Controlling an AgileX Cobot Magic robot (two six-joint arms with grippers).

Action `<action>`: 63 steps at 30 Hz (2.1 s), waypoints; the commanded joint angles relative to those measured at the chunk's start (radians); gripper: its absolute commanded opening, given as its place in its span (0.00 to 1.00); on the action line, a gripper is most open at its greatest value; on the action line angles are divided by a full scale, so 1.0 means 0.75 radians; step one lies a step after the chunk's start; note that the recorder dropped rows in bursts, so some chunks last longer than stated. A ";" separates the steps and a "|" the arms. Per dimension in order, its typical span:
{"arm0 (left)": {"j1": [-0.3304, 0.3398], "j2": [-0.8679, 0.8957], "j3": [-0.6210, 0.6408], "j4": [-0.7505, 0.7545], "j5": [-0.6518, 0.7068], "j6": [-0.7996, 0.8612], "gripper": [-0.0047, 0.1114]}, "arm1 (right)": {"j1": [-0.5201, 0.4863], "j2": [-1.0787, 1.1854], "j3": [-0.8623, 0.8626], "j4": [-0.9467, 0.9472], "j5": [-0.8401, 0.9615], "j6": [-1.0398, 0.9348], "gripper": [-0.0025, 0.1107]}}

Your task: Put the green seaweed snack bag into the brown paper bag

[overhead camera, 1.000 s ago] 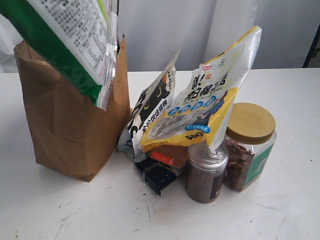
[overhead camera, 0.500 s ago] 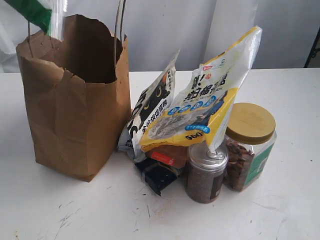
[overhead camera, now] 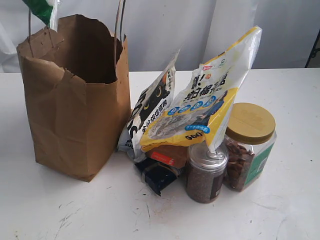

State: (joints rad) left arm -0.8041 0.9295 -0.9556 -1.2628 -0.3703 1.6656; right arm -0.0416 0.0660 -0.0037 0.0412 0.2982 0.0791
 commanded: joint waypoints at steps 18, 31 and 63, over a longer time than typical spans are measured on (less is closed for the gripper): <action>0.253 0.330 -0.006 0.426 0.222 -0.413 0.04 | 0.002 -0.007 0.005 0.001 -0.007 0.003 0.02; 0.253 0.392 -0.003 0.344 0.150 -0.546 0.07 | 0.002 -0.007 0.005 0.001 -0.007 0.003 0.02; 0.400 0.002 0.003 0.222 0.373 -0.544 0.24 | 0.002 -0.007 0.005 0.001 -0.007 0.003 0.02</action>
State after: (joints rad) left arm -0.5032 0.9951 -0.9556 -1.0913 -0.1283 1.2668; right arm -0.0416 0.0660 -0.0037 0.0412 0.2982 0.0791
